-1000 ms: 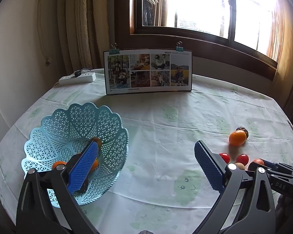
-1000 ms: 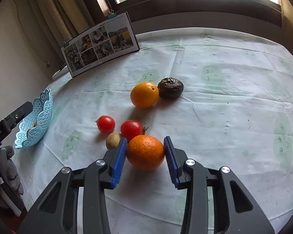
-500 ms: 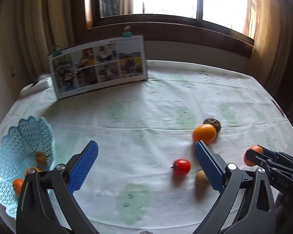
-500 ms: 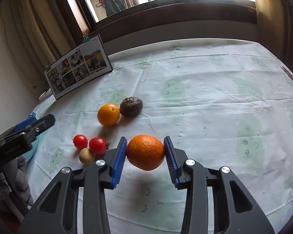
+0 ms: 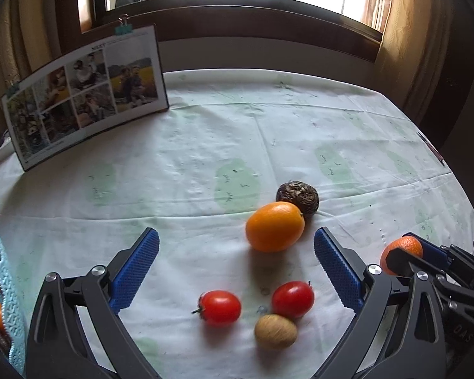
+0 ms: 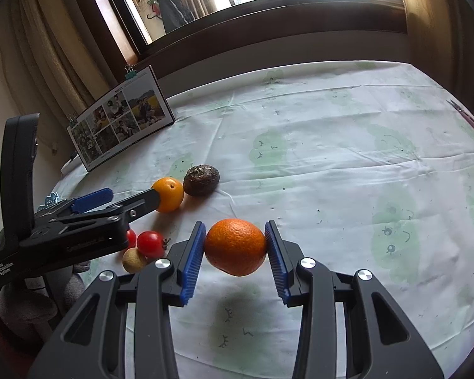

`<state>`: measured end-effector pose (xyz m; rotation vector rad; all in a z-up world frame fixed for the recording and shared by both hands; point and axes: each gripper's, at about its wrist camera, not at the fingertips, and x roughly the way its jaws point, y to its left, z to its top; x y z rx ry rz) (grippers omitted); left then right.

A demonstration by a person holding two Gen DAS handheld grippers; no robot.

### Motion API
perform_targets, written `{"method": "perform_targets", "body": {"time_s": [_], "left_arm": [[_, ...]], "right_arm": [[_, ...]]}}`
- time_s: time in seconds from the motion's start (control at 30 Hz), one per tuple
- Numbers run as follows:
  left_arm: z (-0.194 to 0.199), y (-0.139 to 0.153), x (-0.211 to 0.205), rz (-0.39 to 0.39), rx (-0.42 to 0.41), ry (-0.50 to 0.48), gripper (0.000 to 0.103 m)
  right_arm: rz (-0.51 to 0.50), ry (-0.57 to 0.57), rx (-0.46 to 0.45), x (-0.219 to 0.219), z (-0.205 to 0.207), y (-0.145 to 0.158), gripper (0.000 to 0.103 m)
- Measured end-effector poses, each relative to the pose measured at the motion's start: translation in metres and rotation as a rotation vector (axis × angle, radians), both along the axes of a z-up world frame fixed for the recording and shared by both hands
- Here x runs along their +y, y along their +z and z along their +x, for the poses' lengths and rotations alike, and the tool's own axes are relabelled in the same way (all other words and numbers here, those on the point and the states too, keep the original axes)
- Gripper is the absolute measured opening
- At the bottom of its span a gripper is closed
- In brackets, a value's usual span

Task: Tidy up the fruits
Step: 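Grasp the large orange with the left gripper and lift it while the right holds the tangerine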

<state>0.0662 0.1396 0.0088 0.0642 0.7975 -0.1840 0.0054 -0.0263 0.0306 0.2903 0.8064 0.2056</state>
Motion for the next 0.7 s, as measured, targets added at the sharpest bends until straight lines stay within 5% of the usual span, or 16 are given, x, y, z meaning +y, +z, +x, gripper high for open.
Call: {"method": "perform_targets", "body": {"time_s": [0.53,0.7], "left_arm": [[0.02,-0.019,-0.019,-0.036,0.075,-0.069,0.045],[0.014,-0.014,-0.017,-0.039,0.065,-0.063,0.045]], "right_arm": [[0.005,0.001,0.003,0.0,0.0,-0.002,0.039],[0.008,0.0,-0.001,0.0,-0.001,-0.002,0.039]]}}
